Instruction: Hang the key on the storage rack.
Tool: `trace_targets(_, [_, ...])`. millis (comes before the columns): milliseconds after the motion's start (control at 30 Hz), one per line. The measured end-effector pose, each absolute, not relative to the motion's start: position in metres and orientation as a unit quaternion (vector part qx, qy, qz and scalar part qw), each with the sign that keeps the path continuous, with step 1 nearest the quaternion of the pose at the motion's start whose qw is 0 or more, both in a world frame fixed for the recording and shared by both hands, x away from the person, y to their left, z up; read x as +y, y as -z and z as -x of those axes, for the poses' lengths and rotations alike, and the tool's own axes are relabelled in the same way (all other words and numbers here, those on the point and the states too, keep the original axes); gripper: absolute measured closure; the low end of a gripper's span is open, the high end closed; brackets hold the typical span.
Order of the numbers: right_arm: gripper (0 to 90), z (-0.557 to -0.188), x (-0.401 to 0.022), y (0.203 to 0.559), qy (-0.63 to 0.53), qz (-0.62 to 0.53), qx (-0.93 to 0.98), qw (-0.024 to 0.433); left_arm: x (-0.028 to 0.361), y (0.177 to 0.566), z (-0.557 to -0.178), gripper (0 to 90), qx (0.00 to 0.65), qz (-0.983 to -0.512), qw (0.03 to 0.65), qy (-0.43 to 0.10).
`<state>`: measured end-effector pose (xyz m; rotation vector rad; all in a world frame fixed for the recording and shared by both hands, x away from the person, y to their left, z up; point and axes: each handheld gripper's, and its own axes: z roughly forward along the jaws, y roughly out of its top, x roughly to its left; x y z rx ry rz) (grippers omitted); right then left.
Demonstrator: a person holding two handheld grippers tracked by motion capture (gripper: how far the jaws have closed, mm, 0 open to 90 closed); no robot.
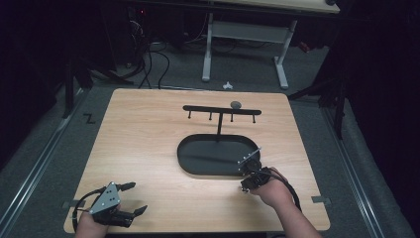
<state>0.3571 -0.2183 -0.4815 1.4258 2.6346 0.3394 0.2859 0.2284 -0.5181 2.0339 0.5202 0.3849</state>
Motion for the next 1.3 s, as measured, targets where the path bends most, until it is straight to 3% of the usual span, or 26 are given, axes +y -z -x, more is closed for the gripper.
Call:
trace_targets(267, [86.8, -0.357, -0.221, 0.473, -0.120, -0.469, 0.871, 0.081, 0.228, 0.518, -0.286, 15.3, 0.213, -0.835, 0.483, -0.158])
trace_targets(900, [81.0, -0.350, -0.235, 0.482, -0.109, -0.485, 0.865, 0.076, 0.227, 0.518, -0.286, 15.3, 0.211, -0.837, 0.481, -0.154])
trace_targets(1000, [87.9, -0.346, -0.238, 0.486, -0.111, -0.483, 0.865, 0.073, 0.226, 0.519, -0.286, 15.3, 0.211, -0.838, 0.479, -0.153])
trace_targets(1300, [88.4, -0.345, -0.238, 0.471, -0.115, -0.480, 0.867, 0.069, 0.226, 0.519, -0.286, 15.3, 0.209, -0.839, 0.479, -0.153])
